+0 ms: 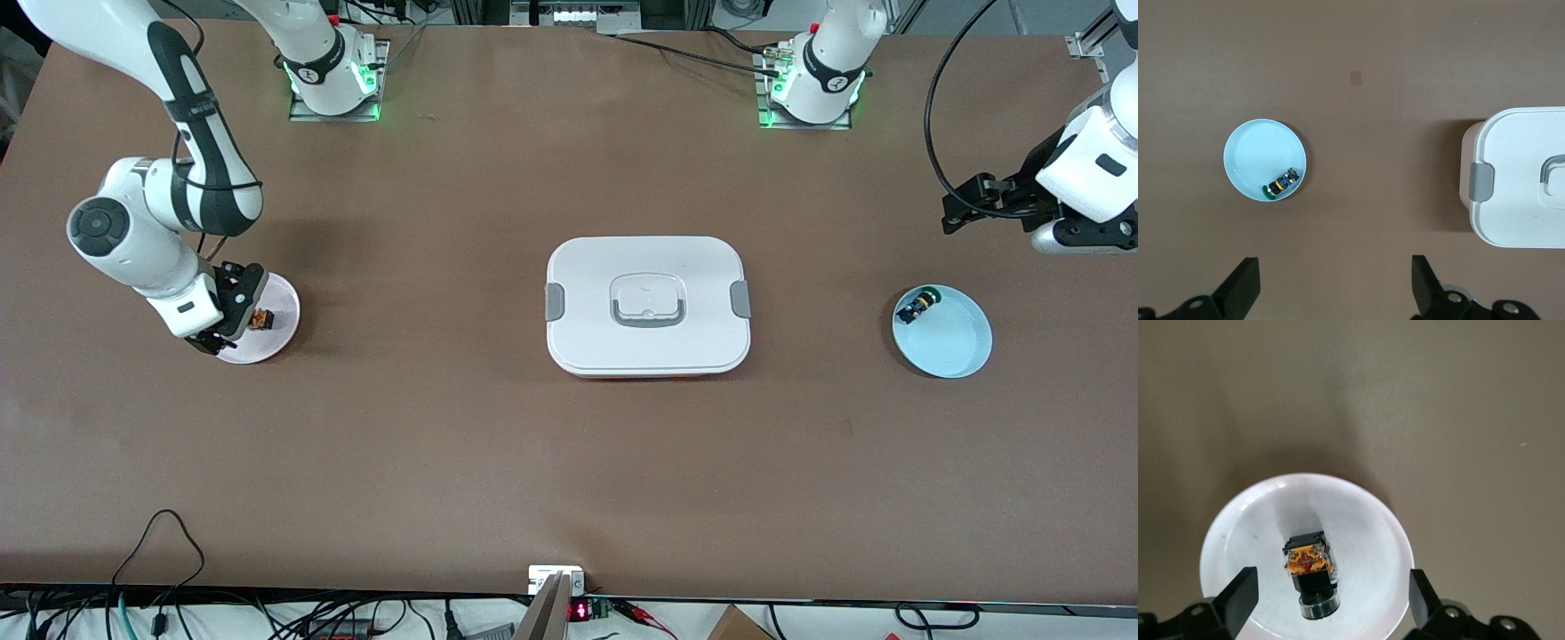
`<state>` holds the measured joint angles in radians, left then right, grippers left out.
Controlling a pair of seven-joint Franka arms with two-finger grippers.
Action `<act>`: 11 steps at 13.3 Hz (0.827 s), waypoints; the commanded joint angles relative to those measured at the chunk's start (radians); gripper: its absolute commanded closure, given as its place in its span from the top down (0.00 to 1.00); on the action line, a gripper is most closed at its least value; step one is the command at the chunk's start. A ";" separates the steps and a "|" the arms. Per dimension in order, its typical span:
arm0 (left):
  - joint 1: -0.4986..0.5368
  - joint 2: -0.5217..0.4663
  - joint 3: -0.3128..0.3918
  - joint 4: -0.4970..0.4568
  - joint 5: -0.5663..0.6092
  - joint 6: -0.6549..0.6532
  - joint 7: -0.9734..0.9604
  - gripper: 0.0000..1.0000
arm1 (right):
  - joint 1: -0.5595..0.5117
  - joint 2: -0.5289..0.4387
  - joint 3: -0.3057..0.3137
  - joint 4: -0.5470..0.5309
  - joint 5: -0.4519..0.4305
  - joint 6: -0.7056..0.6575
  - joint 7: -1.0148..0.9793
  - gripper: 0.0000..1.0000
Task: Transfer orange switch to right arm and place
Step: 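Lower the switch onto the white plate and open the right gripper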
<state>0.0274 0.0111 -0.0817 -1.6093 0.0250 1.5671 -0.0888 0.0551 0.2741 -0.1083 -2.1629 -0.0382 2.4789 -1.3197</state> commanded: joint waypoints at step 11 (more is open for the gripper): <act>0.002 0.013 -0.006 0.026 0.029 -0.013 0.004 1.00 | 0.120 -0.081 0.021 0.264 0.247 -0.678 0.908 1.00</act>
<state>0.0274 0.0114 -0.0817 -1.6093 0.0250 1.5671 -0.0888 0.1788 0.1910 -0.0865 -1.9164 0.1735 1.8351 -0.4828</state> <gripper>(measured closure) 0.000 0.000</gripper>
